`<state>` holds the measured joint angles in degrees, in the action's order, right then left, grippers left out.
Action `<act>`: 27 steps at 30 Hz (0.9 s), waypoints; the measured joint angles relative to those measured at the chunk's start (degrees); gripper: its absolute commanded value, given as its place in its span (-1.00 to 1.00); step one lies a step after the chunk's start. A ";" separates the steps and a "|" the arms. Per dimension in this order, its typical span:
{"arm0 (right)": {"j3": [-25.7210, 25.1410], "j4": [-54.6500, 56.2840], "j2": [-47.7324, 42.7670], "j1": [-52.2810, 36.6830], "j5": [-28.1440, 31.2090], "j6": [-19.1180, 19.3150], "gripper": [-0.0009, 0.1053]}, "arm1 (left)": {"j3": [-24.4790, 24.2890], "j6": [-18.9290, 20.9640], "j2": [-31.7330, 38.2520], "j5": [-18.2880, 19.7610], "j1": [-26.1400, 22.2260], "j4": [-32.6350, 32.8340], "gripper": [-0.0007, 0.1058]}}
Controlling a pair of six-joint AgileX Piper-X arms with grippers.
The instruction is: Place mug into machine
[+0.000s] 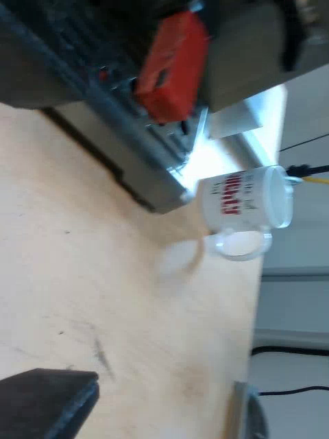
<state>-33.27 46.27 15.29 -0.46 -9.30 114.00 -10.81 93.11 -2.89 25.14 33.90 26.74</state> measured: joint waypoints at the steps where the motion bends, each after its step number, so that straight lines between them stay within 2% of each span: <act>1: 1.29 -2.16 -0.03 0.00 0.00 0.06 0.43 | 0.15 0.00 0.00 0.00 0.00 0.00 0.48; 11: 16.94 -21.39 0.24 0.00 0.22 -0.04 0.43 | 0.12 0.00 0.00 0.00 0.00 -1.90 0.48; 14: 21.30 -26.90 0.35 0.00 0.71 -2.21 0.43 | 0.12 0.00 0.00 0.00 0.00 -1.90 0.48; 17: 25.25 -32.10 0.35 0.00 2.43 -2.72 0.43 | 0.12 0.00 0.00 0.00 0.00 -1.90 0.48; 20: 27.97 -37.64 0.35 0.00 3.06 -3.69 0.43 | 0.12 0.00 0.00 0.00 0.00 -1.90 0.48; 23: 28.25 -45.63 2.20 0.00 3.19 -5.99 0.43 | 0.12 0.00 0.00 0.00 0.00 -1.90 0.48; 27: 28.21 -51.46 6.83 0.00 3.18 -6.14 0.40 | 0.12 0.00 0.00 0.00 0.00 -1.90 0.48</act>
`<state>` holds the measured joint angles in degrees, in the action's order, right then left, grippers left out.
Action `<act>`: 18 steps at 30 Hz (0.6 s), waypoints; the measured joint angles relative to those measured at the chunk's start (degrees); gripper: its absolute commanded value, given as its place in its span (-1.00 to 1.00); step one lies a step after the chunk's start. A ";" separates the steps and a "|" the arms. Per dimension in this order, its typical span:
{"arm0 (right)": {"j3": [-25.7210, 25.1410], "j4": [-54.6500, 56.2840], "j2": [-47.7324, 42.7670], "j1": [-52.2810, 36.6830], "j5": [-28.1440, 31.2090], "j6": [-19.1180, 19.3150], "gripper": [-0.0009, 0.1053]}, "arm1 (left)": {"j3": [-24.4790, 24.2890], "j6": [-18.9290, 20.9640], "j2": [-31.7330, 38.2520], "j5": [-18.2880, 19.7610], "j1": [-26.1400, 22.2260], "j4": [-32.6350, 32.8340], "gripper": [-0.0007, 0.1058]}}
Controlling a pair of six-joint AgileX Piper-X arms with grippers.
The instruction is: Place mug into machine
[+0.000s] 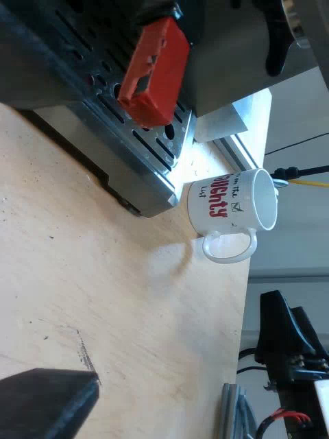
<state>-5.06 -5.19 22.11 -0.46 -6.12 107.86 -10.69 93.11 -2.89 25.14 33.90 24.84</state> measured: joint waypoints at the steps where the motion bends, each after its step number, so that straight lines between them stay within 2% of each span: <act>1: 0.00 -1.44 2.02 0.00 0.00 -0.14 0.38 | 0.00 0.00 0.00 0.00 0.00 0.00 0.48; 6: 0.06 -10.82 13.76 0.00 0.00 -0.26 0.38 | 0.00 0.00 -0.41 0.00 0.00 0.00 0.48; 14: 0.06 -27.49 32.92 0.00 0.00 -0.31 0.38 | 0.00 0.00 -4.98 0.00 0.00 -0.85 0.48; 18: -0.76 -32.43 42.02 0.00 -0.16 -0.31 0.38 | 0.00 0.25 -5.27 -0.12 0.00 -1.77 0.48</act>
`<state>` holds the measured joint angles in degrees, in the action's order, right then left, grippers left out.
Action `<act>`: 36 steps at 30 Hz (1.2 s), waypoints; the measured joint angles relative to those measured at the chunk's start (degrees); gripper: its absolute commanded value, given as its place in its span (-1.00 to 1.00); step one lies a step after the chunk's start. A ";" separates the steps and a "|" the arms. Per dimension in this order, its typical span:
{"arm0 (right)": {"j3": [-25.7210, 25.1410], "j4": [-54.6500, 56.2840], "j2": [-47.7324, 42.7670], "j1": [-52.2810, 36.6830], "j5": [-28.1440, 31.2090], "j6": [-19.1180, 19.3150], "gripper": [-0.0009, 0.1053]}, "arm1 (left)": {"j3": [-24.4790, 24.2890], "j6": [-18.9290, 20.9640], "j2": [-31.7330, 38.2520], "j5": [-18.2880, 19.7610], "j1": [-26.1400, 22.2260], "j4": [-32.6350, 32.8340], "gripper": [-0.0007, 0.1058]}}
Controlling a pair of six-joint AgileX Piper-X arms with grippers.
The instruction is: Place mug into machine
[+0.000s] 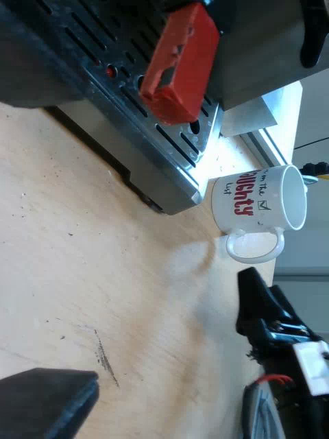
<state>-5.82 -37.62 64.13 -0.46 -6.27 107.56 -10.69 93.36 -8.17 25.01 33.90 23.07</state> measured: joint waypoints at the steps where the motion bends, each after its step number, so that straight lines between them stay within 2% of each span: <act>1: -0.51 -1.06 2.24 0.00 0.00 0.00 0.38 | 0.00 0.37 0.00 -0.39 0.00 0.00 0.48; 8: -6.26 -6.56 13.50 0.00 0.00 0.00 0.38 | 0.00 0.56 0.00 -0.70 0.00 -0.04 0.48; 15: -10.48 -7.61 19.28 0.00 -2.42 0.00 0.33 | 0.00 0.56 0.00 -0.70 0.00 -0.04 0.48; 18: -11.10 -7.61 20.04 0.00 -2.92 0.00 -0.01 | 0.00 0.56 0.00 -0.70 0.00 -0.04 0.48; 20: -11.07 -7.74 20.02 0.00 -2.90 0.00 -0.49 | 0.00 0.56 0.00 -0.70 0.00 -0.04 0.48; 23: -11.07 -7.78 20.02 0.00 -3.55 0.00 -0.98 | 0.00 0.56 0.00 -0.70 0.00 -0.04 0.48; 24: -11.07 -7.78 20.02 0.00 -4.11 -0.34 -0.98 | 0.00 0.56 0.00 -0.70 0.00 -0.04 0.48; 27: -11.07 -7.05 18.15 0.00 -6.49 -0.72 -0.98 | 0.00 0.56 0.00 -3.90 0.00 -0.04 0.48; 31: -10.91 -0.94 11.97 0.00 -7.65 -0.79 -0.98 | 0.00 0.56 0.00 -10.91 0.00 -0.04 0.48; 34: -10.91 5.13 5.66 0.00 -7.37 -0.79 -0.98 | 0.00 0.56 0.00 -14.38 0.00 -0.04 0.48; 36: -10.91 9.77 1.44 0.00 -6.98 -0.40 -0.98 | 0.00 0.56 0.00 -15.26 0.00 -0.04 0.48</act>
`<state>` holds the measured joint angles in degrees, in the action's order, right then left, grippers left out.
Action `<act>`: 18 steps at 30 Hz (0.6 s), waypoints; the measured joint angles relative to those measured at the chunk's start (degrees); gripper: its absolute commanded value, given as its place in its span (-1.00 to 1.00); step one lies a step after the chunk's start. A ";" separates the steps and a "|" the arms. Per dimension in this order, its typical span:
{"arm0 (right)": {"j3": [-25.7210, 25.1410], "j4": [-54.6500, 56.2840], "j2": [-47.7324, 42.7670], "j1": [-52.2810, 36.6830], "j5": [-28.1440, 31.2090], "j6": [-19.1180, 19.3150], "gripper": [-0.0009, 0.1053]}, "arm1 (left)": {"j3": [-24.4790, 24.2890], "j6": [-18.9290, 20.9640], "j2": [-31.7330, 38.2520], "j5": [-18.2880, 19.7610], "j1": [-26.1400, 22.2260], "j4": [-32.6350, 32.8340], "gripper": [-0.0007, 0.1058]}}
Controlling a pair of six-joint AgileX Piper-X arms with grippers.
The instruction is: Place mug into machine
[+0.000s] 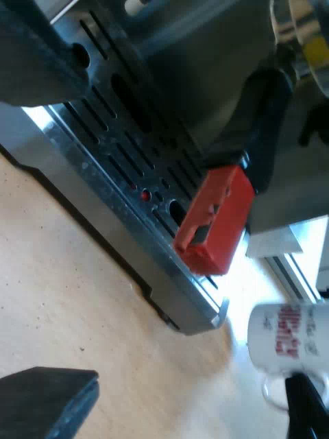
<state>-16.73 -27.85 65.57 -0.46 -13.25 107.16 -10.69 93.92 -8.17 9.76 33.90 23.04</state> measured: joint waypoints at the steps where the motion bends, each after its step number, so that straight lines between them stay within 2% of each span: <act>1: 0.18 3.74 -3.87 0.00 -0.03 0.06 -0.98 | 0.00 0.00 0.00 -0.11 0.00 0.00 0.48; 5: 0.33 15.04 -17.24 0.00 -0.32 0.18 -0.98 | 0.70 0.00 0.00 -0.40 0.00 0.01 0.48; 9: 0.33 24.95 -26.19 0.00 -0.44 0.31 -0.98 | 0.86 0.00 -0.24 -0.60 0.00 0.06 0.48; 13: -1.02 36.27 -34.21 0.69 -0.44 0.47 -0.98 | 2.24 0.00 -0.24 -6.30 0.00 -0.79 0.48; 14: -1.73 39.03 -35.93 1.63 -0.23 1.75 -0.98 | 3.11 0.00 -0.24 -7.61 0.00 -1.99 0.48; 18: -3.59 44.73 -39.09 7.46 -0.91 3.06 -0.98 | 4.63 0.00 -0.24 -8.18 0.00 -6.42 0.48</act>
<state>-20.32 16.87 26.48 7.00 -14.16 110.22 -6.06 93.92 -8.41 1.58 33.90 16.62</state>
